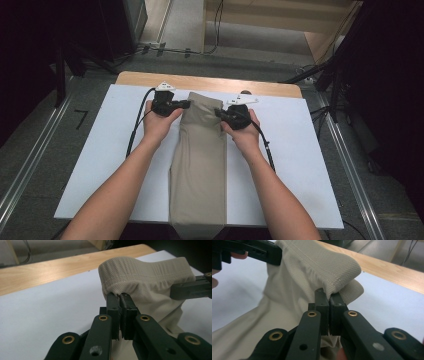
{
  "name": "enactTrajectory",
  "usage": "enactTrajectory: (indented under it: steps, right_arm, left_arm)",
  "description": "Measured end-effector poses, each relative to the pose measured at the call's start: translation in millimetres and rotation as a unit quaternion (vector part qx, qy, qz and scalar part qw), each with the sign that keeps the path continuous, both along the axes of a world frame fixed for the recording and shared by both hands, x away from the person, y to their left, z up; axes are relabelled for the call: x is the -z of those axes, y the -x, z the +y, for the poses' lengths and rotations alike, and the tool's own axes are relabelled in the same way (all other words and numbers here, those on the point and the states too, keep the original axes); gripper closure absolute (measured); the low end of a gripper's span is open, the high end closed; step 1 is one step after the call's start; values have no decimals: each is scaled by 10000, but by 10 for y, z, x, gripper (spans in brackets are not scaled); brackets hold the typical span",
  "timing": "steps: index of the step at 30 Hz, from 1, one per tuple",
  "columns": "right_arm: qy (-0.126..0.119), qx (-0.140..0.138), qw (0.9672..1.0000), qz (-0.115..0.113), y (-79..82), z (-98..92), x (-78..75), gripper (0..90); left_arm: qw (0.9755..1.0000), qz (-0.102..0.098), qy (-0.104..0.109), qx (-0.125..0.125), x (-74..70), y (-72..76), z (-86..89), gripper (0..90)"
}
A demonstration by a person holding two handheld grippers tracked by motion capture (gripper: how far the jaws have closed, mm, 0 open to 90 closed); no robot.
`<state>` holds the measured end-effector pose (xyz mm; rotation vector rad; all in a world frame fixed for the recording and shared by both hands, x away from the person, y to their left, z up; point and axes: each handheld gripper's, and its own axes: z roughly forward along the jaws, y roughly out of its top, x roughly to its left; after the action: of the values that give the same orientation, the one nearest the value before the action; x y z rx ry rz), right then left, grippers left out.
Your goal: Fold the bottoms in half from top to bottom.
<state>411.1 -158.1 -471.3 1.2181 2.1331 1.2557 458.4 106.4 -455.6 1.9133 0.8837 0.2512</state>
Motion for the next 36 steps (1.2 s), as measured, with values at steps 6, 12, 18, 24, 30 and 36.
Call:
enactTrajectory:
  steps: [6, 12, 18, 24, 30, 36]
  right_arm:
    - [-166, -263, 9994, -176, 452, -16, -33, 868]
    - [-155, -373, 9983, -419, 985, -25, 52, 868]
    - [-69, -557, 9967, -579, 1355, -19, 143, 868]
    - [-43, -698, 9955, -635, 1765, -35, 223, 867]
    - [237, -887, 9937, -642, 2153, 21, 321, 867]
    - [161, -1003, 9938, -461, 2478, 41, 324, 866]
  left_arm:
    - [9993, -312, -73, 208, -28, 463, 94, 884]
    - [9978, -504, -5, 435, 64, 976, 168, 885]
    - [9967, -574, -85, 560, 161, 1456, 250, 885]
    - [9937, -740, -109, 833, 233, 1934, 345, 885]
    - [9926, -534, -198, 1075, 290, 2366, 434, 885]
    - [9908, -484, -237, 1245, 249, 2695, 484, 884]
